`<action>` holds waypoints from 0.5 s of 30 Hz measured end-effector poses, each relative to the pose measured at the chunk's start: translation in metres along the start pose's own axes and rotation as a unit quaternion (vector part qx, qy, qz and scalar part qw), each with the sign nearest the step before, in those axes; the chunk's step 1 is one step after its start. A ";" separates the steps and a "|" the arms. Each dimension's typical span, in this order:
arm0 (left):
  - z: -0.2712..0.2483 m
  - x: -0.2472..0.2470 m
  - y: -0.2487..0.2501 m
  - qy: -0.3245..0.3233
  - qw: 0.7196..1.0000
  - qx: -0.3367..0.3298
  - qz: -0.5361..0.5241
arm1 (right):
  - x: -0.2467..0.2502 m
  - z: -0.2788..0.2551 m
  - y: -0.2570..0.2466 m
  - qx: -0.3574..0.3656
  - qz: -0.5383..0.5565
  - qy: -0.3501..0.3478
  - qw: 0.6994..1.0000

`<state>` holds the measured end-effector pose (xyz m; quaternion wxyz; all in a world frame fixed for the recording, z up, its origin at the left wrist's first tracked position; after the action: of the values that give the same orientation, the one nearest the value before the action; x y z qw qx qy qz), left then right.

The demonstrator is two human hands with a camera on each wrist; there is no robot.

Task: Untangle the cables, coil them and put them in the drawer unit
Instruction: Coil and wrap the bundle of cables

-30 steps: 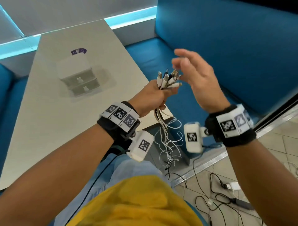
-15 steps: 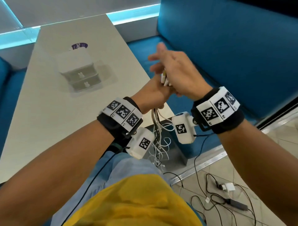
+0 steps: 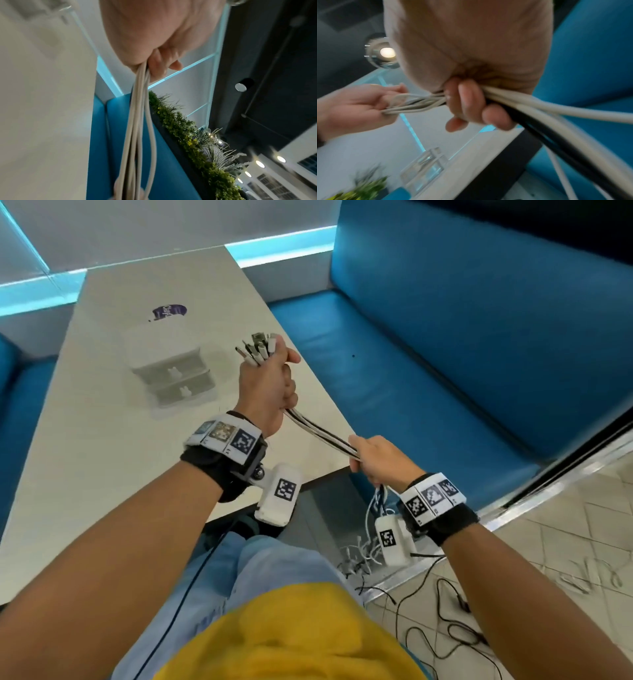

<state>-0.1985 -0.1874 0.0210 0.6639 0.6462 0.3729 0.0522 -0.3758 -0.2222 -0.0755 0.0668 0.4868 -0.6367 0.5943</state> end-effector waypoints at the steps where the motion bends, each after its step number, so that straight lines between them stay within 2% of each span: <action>1: 0.003 0.001 0.002 0.001 1.000 -0.019 0.023 | 0.000 0.002 0.004 -0.008 0.001 -0.006 1.000; 3: 0.010 0.008 0.015 -0.002 0.988 -0.090 0.123 | 0.001 0.004 0.011 -0.019 -0.013 -0.007 1.000; 4: 0.013 0.014 0.022 -0.008 0.971 -0.138 0.195 | 0.001 0.005 0.015 -0.019 -0.026 -0.004 0.999; 7: 0.015 0.030 0.028 -0.058 0.906 -0.226 0.352 | -0.001 0.007 0.019 -0.015 -0.092 0.040 0.995; 9: 0.007 0.033 0.019 -0.123 0.838 -0.260 0.464 | -0.005 0.008 0.013 -0.008 -0.108 0.094 0.990; 11: -0.005 0.029 0.004 -0.182 0.735 -0.250 0.603 | -0.010 0.008 -0.002 0.023 -0.092 0.123 0.988; 12: -0.010 0.025 -0.001 -0.202 0.703 -0.235 0.640 | -0.012 0.007 -0.013 0.043 -0.081 0.127 0.988; 15: -0.023 0.012 -0.010 -0.265 0.683 -0.213 0.647 | -0.011 0.007 -0.042 0.116 -0.031 0.134 0.984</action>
<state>-0.2063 -0.1635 0.0098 0.6558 0.5551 -0.3503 0.3729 -0.3376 -0.2149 -0.0557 0.1131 0.4269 -0.5330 0.7217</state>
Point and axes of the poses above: each hand's wrist, its own z-axis towards the middle knuckle, its own x-axis out of the back of the hand, y = z × x, the point moved 4 cm from there along z, towards the middle knuckle, and after that the axes turned 11 degrees about -z, right-handed, at the moved point
